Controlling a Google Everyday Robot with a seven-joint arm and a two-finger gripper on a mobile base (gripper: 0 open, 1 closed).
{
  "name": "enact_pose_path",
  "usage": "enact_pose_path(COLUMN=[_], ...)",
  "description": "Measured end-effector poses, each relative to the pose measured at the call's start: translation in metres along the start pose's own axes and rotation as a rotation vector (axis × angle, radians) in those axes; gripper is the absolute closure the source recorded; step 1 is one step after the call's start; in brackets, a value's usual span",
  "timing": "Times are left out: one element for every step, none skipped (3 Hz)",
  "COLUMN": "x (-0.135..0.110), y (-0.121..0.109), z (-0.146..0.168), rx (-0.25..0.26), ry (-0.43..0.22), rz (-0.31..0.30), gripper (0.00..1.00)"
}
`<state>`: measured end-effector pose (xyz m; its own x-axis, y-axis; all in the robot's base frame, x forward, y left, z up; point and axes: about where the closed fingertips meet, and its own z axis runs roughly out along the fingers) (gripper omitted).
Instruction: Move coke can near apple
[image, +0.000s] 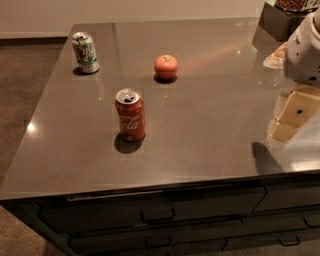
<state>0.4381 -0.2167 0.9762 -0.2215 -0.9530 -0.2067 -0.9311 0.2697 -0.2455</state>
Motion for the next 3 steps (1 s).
enact_pose_path(x=[0.0, -0.007, -0.036], y=[0.0, -0.002, -0.004], z=[0.0, 0.002, 0.01], rx=[0.0, -0.016, -0.042], ry=[0.0, -0.046, -0.144], rz=[0.0, 0.012, 0.002], gripper=[0.0, 0.0, 0.0])
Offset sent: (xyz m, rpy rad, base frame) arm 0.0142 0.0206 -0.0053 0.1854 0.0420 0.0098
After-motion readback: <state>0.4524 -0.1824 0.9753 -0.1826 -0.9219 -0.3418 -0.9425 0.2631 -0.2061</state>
